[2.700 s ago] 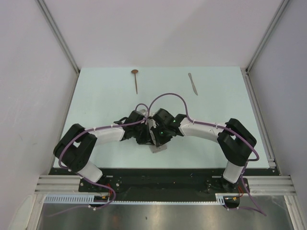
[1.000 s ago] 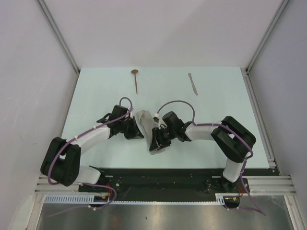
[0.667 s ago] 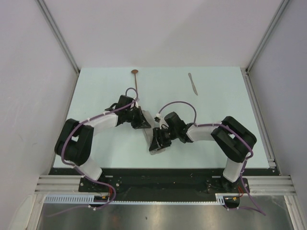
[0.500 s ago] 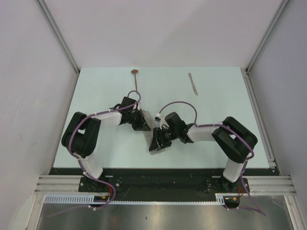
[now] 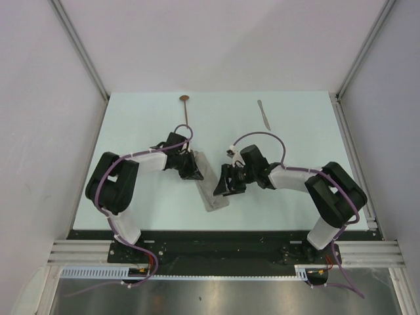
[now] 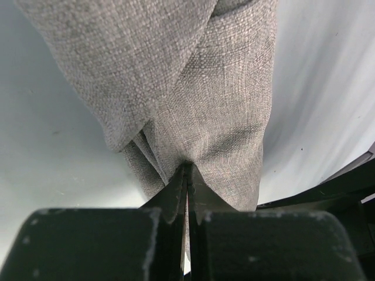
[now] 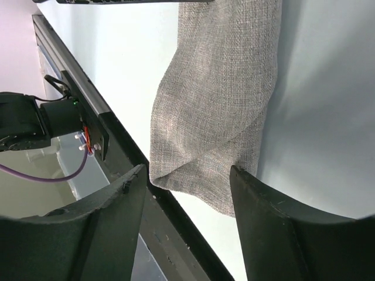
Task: Fold the napkin into a case and place the utensils inside
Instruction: Smooth out the smaller rectangle-folded napkin at the center of the board.
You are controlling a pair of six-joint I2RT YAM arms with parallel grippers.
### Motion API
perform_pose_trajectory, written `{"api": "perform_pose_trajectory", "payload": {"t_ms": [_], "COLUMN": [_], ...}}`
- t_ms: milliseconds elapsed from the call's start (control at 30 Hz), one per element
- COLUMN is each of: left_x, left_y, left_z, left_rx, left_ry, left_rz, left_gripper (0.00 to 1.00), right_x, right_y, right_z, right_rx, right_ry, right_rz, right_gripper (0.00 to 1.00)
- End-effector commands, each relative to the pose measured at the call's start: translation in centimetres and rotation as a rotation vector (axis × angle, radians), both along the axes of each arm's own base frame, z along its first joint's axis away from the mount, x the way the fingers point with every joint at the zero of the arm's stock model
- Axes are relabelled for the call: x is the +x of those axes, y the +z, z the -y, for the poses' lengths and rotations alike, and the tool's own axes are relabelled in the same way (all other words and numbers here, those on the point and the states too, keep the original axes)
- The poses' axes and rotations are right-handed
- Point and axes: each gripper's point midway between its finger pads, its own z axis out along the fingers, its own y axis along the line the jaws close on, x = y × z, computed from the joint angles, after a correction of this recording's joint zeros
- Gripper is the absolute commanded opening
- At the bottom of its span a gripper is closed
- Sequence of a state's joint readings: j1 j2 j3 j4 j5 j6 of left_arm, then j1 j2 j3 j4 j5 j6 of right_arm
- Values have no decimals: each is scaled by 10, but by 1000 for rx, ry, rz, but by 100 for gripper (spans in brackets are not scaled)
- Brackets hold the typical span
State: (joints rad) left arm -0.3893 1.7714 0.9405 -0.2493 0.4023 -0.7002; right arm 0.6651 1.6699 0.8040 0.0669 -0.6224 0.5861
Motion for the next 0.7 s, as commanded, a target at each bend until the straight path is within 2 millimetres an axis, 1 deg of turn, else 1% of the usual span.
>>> {"api": "perform_pose_trajectory", "payload": {"t_ms": [0,67,100,133,200,233,300,367,400,433,467,500,567,600,633,667], "left_x": [10,11,10,10,10,9,9,9,8,9,11,12,13,17,19,22], "left_y": [-8,-6,-6,-6,-4,-5,-5,-6,-7,-6,-4,-2,5,11,21,29], "left_z": [-33,-34,-34,-34,-34,-34,-34,-34,-32,-31,-29,-28,-26,-25,-22,-19], "left_rx": [142,136,137,137,133,135,137,134,127,120,111,103,94,87,69,57], "left_ry": [46,53,51,51,47,47,47,48,44,45,42,40,34,29,22,18], "left_rz": [40,44,43,43,46,45,45,43,39,40,48,48,58,76,97,111], "left_gripper": [0,0,0,0,0,0,0,0,0,0,0,0,0,0,0,0], "right_x": [10,13,12,12,11,11,13,14,15,15,15,12,4,0,-10,-12], "right_y": [23,23,18,16,13,14,13,10,7,0,-1,-5,-16,-18,-22,-29], "right_z": [-10,-13,-15,-17,-22,-24,-26,-30,-31,-32,-35,-37,-42,-45,-50,-53], "right_rx": [56,70,71,75,88,91,74,68,67,66,79,74,81,88,89,91], "right_ry": [19,7,12,15,15,18,10,12,3,4,6,7,21,34,48,52], "right_rz": [40,38,23,14,1,8,20,32,16,2,4,-12,-33,-42,-59,-63], "right_gripper": [59,52,40,32,19,15,11,11,11,11,11,10,10,10,10,10]}}
